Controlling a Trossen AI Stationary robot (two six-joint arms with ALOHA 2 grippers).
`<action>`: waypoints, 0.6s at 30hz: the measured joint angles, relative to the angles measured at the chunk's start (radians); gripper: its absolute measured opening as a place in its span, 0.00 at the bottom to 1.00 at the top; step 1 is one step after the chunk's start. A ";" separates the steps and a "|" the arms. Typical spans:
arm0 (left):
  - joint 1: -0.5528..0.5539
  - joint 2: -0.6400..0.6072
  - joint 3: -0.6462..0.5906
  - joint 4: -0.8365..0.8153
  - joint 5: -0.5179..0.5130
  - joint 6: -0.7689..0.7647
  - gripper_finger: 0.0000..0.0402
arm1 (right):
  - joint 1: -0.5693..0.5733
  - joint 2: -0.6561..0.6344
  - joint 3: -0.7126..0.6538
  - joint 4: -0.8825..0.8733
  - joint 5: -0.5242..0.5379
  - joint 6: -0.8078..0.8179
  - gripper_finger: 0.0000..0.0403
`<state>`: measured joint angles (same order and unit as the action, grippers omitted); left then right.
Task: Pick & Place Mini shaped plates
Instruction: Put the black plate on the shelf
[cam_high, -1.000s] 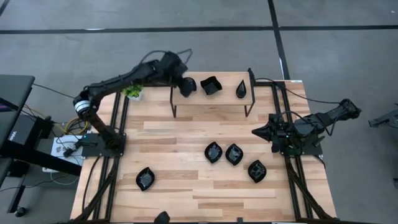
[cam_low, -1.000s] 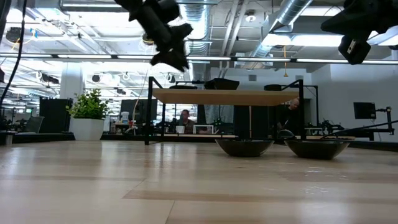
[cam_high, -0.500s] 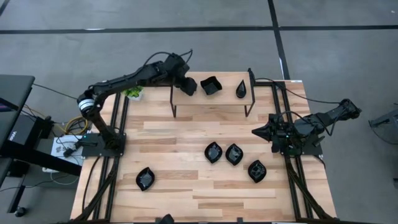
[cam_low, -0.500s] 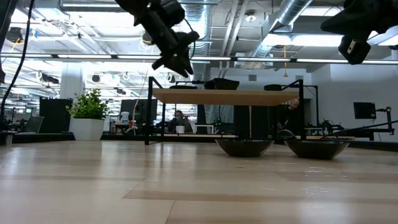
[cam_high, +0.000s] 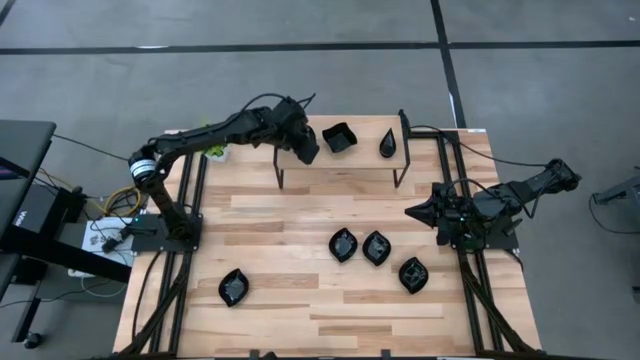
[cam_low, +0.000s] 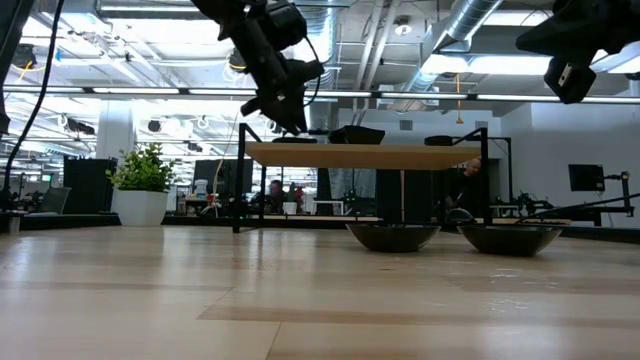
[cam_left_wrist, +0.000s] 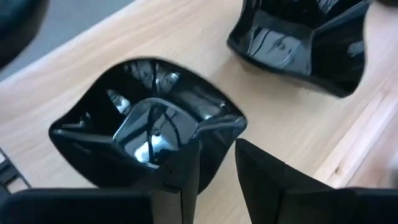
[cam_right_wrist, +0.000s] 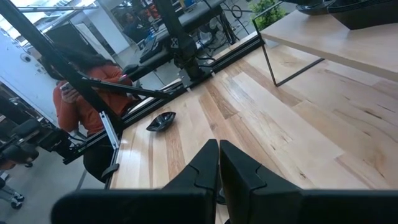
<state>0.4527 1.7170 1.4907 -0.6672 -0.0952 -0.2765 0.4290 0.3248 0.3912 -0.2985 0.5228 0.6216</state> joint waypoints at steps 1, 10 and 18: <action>-0.002 0.000 -0.003 0.000 -0.001 -0.001 0.26 | 0.000 0.000 0.000 0.000 0.000 0.000 0.02; -0.008 0.000 -0.052 -0.002 -0.002 -0.019 0.26 | 0.000 0.000 0.000 0.000 -0.001 0.005 0.02; -0.009 -0.032 -0.052 -0.002 -0.004 -0.012 0.26 | 0.001 0.000 0.000 0.000 -0.001 0.003 0.02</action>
<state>0.4442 1.6848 1.4391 -0.6693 -0.0988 -0.2883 0.4297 0.3252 0.3912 -0.2989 0.5217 0.6248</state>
